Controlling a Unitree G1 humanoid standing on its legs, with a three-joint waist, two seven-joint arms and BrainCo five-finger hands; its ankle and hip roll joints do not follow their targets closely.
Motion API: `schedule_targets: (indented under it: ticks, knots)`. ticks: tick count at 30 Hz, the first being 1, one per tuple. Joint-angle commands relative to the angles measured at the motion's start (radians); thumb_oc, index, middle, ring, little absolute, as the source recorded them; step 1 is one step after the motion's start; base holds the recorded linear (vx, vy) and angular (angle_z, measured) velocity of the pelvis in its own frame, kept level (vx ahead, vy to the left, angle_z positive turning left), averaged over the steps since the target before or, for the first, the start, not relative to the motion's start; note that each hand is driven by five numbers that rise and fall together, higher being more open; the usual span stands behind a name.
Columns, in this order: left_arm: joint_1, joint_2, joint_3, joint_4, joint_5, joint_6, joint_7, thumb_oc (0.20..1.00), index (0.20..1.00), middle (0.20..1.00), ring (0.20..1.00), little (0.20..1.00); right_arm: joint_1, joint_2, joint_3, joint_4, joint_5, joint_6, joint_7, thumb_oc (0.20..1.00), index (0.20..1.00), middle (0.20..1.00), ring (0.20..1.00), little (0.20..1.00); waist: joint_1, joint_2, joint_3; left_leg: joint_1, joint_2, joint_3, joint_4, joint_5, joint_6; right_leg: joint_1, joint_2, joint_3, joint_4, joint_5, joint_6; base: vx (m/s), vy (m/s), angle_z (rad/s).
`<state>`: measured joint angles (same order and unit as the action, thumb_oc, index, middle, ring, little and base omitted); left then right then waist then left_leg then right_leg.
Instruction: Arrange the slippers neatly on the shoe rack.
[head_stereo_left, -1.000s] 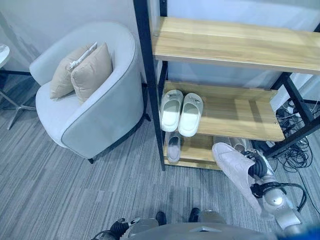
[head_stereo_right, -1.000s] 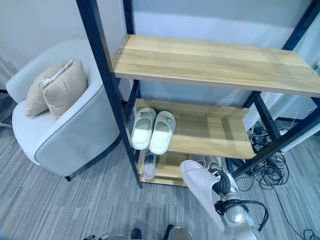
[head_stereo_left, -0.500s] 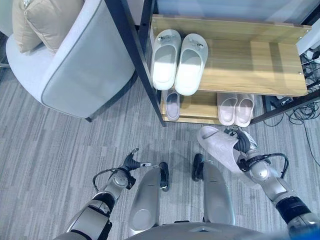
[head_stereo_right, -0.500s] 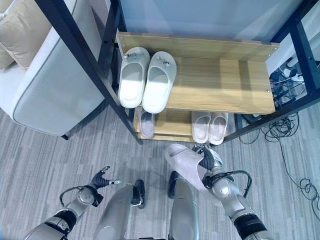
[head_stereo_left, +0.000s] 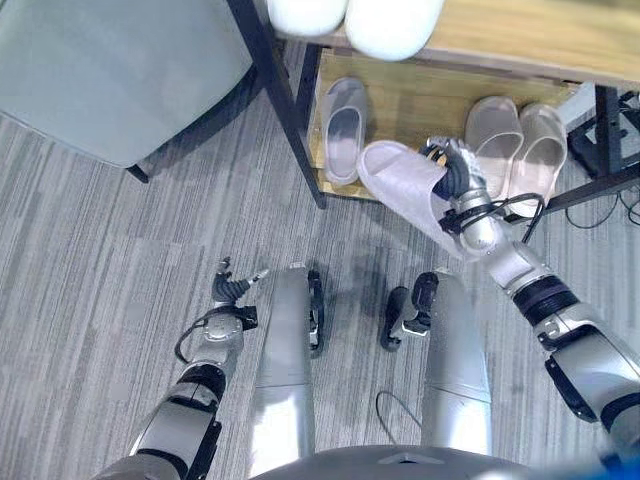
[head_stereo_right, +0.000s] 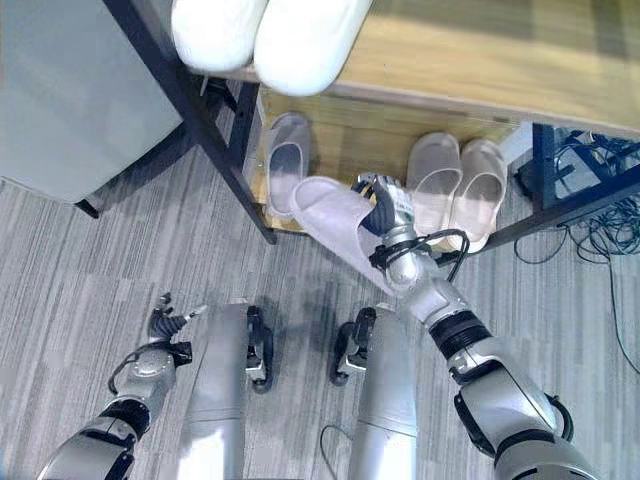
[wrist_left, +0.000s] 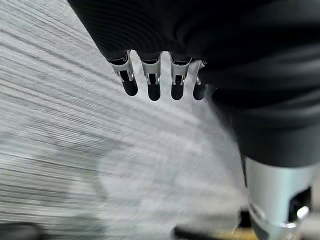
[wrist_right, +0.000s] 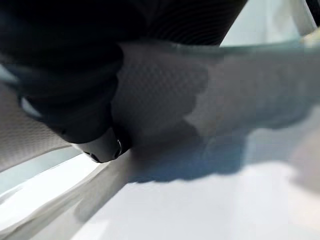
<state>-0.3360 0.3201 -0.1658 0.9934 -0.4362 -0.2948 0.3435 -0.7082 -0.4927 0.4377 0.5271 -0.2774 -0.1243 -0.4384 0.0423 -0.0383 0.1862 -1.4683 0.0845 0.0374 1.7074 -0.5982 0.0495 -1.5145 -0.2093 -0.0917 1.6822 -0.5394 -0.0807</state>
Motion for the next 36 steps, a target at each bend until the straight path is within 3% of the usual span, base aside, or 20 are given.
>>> schedule_targets:
  ticks: [1, 3, 6, 9, 12, 19, 22, 36]
  knots:
    - [-0.013, 0.04, 0.006, -0.023, -0.08, -0.082, 0.073, 1.0, 1.0, 1.0, 1.0, 1.0, -0.092, -0.034, -0.024, 0.016, 0.082, -0.023, -0.092, 0.2, 0.2, 0.2, 0.2, 0.2, 0.001, 0.01, 0.005, 0.014, -0.044, -0.011, 0.007, -0.028, 0.053, 0.054, -0.008, 0.119, -0.03, -0.013, -0.007, 0.14, -0.067, 0.04]
    - [-0.029, 0.057, 0.007, -0.084, -0.103, -0.097, 0.094, 1.0, 1.0, 1.0, 1.0, 1.0, -0.136, -0.057, -0.032, 0.028, 0.111, -0.022, -0.107, 0.2, 0.2, 0.2, 0.2, 0.2, 0.003, 0.01, 0.02, -0.033, -0.047, -0.013, 0.112, -0.062, 0.052, 0.01, -0.005, 0.133, 0.074, -0.044, -0.011, 0.15, -0.083, 0.08]
    - [-0.023, 0.078, 0.017, -0.331, -0.073, -0.12, 0.163, 1.0, 1.0, 1.0, 1.0, 1.0, -0.187, -0.105, -0.066, 0.027, 0.135, -0.007, -0.132, 0.2, 0.2, 0.2, 0.2, 0.2, 0.01, 0.021, 0.063, -0.1, -0.06, -0.038, 0.307, -0.133, 0.044, -0.054, -0.007, 0.172, 0.29, -0.118, -0.019, 0.18, -0.115, 0.25]
    - [0.007, 0.083, 0.042, -0.496, -0.074, -0.131, 0.181, 1.0, 1.0, 1.0, 1.0, 1.0, -0.276, -0.164, -0.048, 0.131, 0.165, 0.018, -0.131, 0.2, 0.2, 0.2, 0.2, 0.2, 0.025, 0.031, 0.13, -0.102, -0.078, -0.065, 0.455, -0.186, 0.038, -0.055, 0.001, 0.206, 0.448, -0.168, -0.026, 0.11, -0.072, 0.2]
    - [0.068, 0.121, 0.038, -0.594, -0.04, -0.131, 0.177, 1.0, 1.0, 1.0, 1.0, 1.0, -0.443, -0.193, -0.012, 0.321, 0.313, 0.004, -0.131, 0.2, 0.2, 0.2, 0.2, 0.2, 0.057, 0.049, 0.204, -0.102, -0.086, -0.082, 0.569, -0.212, 0.034, -0.055, 0.01, 0.233, 0.574, -0.188, -0.026, 0.03, -0.003, 0.06]
    - [0.157, 0.162, -0.062, -0.581, 0.024, -0.112, 0.133, 1.0, 1.0, 1.0, 1.0, 1.0, -0.633, -0.187, 0.06, 0.473, 0.49, -0.065, -0.127, 0.2, 0.2, 0.2, 0.2, 0.2, 0.083, 0.057, 0.226, -0.102, -0.078, -0.079, 0.581, -0.212, 0.036, -0.055, 0.014, 0.258, 0.587, -0.178, -0.03, 0.01, 0.024, 0.01]
    - [0.183, 0.177, -0.105, -0.577, 0.016, -0.101, 0.101, 1.0, 1.0, 1.0, 1.0, 1.0, -0.69, -0.168, 0.101, 0.583, 0.543, -0.057, -0.099, 0.2, 0.2, 0.2, 0.2, 0.2, 0.096, 0.059, 0.235, -0.102, -0.077, -0.079, 0.582, -0.209, 0.036, -0.055, 0.006, 0.265, 0.594, -0.176, -0.031, 0.0, 0.0, 0.0]
    - [0.278, 0.218, -0.099, -0.57, 0.028, -0.104, 0.089, 1.0, 1.0, 1.0, 1.0, 1.0, -0.712, -0.155, 0.088, 0.813, 0.669, -0.05, -0.035, 0.2, 0.2, 0.2, 0.2, 0.2, 0.133, 0.078, 0.287, -0.102, -0.078, -0.056, 0.596, -0.203, 0.034, -0.055, -0.005, 0.299, 0.624, -0.169, -0.035, 0.01, 0.003, 0.05]
